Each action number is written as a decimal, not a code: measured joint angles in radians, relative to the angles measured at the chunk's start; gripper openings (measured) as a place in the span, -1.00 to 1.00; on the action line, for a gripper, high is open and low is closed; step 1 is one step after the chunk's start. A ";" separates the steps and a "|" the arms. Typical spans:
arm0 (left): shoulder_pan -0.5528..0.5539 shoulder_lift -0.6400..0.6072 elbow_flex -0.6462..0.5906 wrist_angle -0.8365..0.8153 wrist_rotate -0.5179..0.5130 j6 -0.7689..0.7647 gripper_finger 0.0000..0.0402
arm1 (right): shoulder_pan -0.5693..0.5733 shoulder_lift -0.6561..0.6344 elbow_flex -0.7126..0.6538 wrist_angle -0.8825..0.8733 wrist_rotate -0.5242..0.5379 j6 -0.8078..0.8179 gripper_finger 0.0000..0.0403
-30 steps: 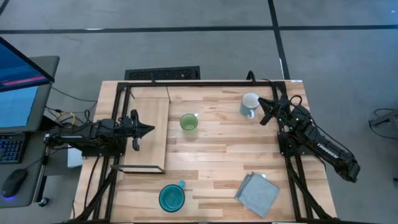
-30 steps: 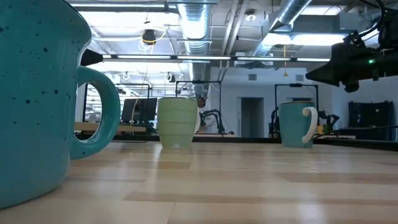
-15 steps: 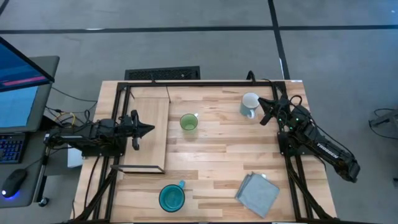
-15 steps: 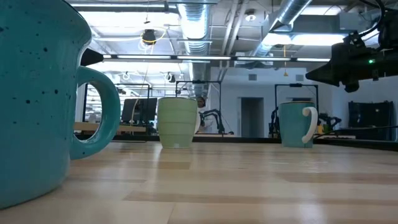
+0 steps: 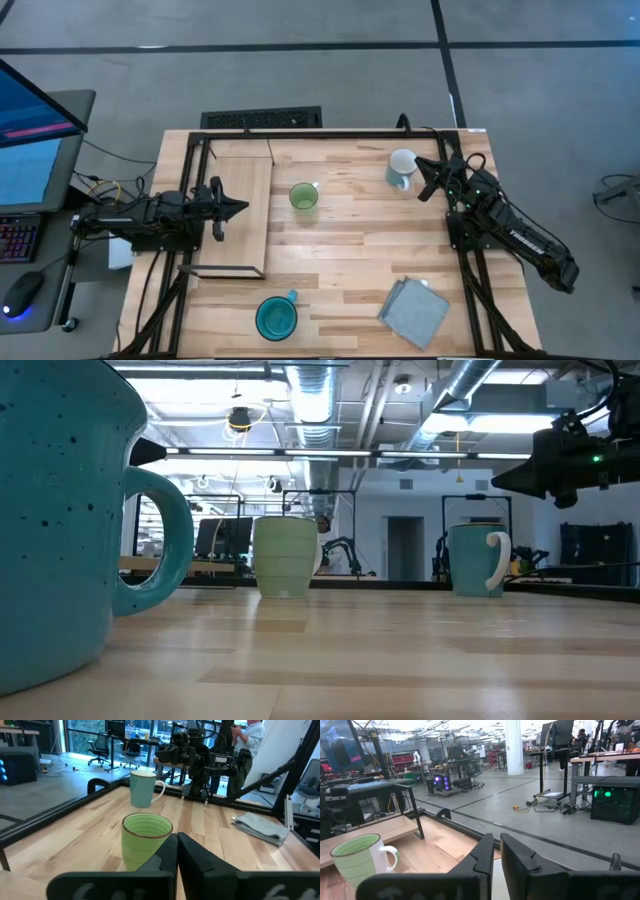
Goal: Stack small to large cups/mugs on shelf
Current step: Put the light blue mug on the shelf
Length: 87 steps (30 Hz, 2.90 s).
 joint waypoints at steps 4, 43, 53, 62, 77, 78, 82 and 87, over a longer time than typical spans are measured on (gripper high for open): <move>0.000 0.000 0.000 0.000 0.000 0.034 -1.00 | 0.000 0.000 0.000 0.000 0.000 0.000 -0.72; 0.000 0.000 0.000 0.034 -0.318 -0.003 -1.00 | 0.061 0.000 0.014 0.151 0.000 0.097 -0.72; 0.000 0.000 0.000 0.034 -0.424 -0.003 -1.00 | 0.061 0.000 0.015 0.151 0.000 0.115 -0.70; 0.000 0.000 0.000 0.041 -0.404 0.035 -1.00 | 0.061 0.000 0.016 0.151 0.000 0.180 -0.38; 0.000 0.000 0.002 0.088 -0.423 0.128 -0.48 | 0.061 0.000 0.017 0.147 0.000 0.184 0.17; 0.000 0.000 0.002 0.087 -0.422 0.114 -0.47 | 0.061 0.000 0.017 0.144 0.000 0.184 0.17; 0.000 0.000 0.002 0.087 -0.389 0.034 -0.46 | 0.061 0.000 0.018 0.144 0.000 0.184 0.15; 0.000 0.000 0.002 0.087 -0.385 -0.035 -0.46 | 0.061 0.000 0.018 0.166 0.000 0.185 0.14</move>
